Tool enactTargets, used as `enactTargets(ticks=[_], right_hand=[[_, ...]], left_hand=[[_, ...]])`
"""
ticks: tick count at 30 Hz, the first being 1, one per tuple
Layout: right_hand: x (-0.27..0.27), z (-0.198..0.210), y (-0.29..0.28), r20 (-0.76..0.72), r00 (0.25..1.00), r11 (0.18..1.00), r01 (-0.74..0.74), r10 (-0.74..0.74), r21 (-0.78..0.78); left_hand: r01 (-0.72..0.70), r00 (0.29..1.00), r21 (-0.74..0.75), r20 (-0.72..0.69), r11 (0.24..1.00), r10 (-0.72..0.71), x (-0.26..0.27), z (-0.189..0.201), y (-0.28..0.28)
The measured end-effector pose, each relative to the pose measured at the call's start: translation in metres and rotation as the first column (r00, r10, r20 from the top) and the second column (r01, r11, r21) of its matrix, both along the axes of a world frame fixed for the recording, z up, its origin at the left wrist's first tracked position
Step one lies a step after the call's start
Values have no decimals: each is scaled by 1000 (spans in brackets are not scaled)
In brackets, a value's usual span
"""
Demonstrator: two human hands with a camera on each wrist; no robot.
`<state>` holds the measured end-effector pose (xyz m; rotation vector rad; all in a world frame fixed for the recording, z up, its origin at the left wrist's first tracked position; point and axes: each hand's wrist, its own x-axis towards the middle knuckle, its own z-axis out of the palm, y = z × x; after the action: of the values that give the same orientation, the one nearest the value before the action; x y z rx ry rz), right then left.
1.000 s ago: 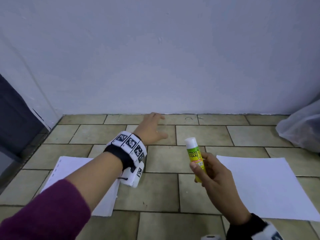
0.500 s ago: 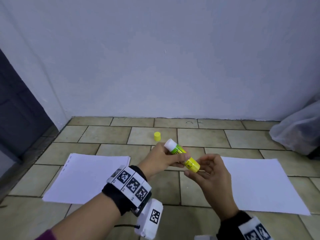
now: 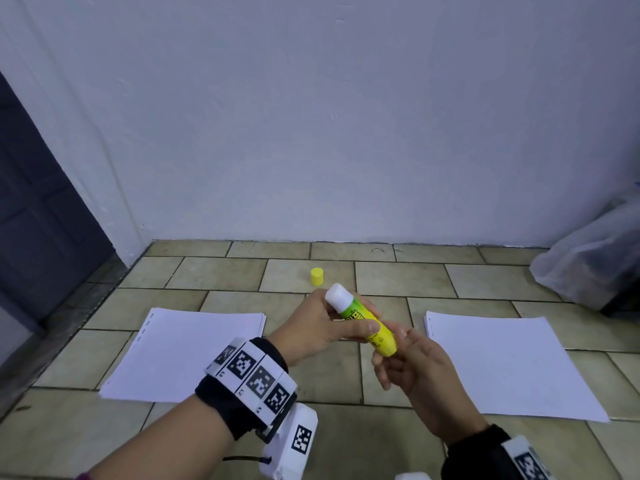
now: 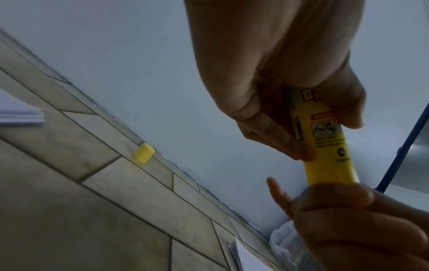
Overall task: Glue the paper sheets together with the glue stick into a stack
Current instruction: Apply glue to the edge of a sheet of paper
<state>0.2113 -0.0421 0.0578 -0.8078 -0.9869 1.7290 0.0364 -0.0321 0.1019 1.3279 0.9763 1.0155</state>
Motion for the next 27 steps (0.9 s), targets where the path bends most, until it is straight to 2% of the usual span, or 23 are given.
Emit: enactTargets(ticks=[2, 5, 9, 12, 15, 19, 23, 25, 27], right_hand=[[-1, -1, -3, -24, 1000, 1000, -9, 8, -17], [0, -2, -8, -62, 997, 998, -49, 51, 41], [1, -1, -12, 61, 996, 990, -74, 68, 120], [1, 0, -14, 65, 994, 993, -89, 84, 77], [1, 2, -16, 145, 985, 993, -102, 92, 61], [4, 5, -16, 205, 973, 975, -143, 107, 171], [7, 5, -13, 326, 945, 938, -130, 20, 321], [5, 7, -13, 470, 880, 900, -151, -66, 409], [1, 10, -12, 550, 820, 879, -138, -156, 456]], left_hand=[[1, 1000, 6, -1, 1000, -1, 1, 1, -1], [-29, 999, 24, 17, 999, 29, 0, 3, -1], [-16, 1000, 21, -19, 1000, 17, -1, 5, -3], [-7, 1000, 35, -28, 999, 8, 1, 8, -4], [2, 1000, 40, -28, 999, 0, 2, 10, -5], [-4, 999, 46, -40, 999, 6, 2, 12, -6], [-32, 995, 58, -97, 998, 37, 3, 10, -5], [-39, 981, 78, -184, 996, 53, 5, 5, -5], [-35, 963, 92, -263, 995, 59, 9, 0, -7]])
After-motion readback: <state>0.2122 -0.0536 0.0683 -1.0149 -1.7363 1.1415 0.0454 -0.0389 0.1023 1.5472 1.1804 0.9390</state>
